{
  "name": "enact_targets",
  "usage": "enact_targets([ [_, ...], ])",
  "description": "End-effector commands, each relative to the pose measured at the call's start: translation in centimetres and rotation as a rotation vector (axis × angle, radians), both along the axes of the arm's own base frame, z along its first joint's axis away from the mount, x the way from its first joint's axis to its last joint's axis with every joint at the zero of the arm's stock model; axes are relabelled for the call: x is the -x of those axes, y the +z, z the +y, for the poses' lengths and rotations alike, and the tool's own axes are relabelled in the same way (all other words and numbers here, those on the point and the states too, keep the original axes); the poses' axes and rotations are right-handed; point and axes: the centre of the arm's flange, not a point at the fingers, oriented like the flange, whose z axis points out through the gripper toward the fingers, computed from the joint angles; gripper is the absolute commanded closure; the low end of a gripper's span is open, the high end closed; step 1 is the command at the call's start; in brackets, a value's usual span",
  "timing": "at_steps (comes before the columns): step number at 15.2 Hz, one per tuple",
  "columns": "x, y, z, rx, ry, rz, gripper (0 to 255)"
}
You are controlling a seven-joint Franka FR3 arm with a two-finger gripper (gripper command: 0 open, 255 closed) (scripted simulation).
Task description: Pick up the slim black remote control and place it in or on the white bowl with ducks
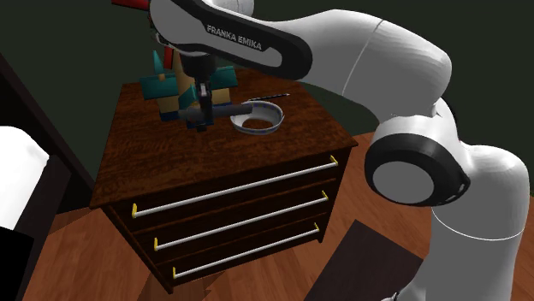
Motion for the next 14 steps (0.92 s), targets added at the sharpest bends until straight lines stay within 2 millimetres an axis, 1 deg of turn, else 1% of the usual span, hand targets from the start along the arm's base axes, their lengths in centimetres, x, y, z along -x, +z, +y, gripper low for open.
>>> enact_targets([
  [1, 0.2, -0.3, -2.5, 0.000, 0.001, 0.000, 255],
  [10, 1.3, -0.8, -14.3, 0.000, 0.001, 0.000, 255],
  [11, 1.4, -0.9, -15.3, 0.000, 0.001, 0.000, 255],
  [14, 1.4, -2.5, -15.3, 0.000, 0.001, 0.000, 255],
])
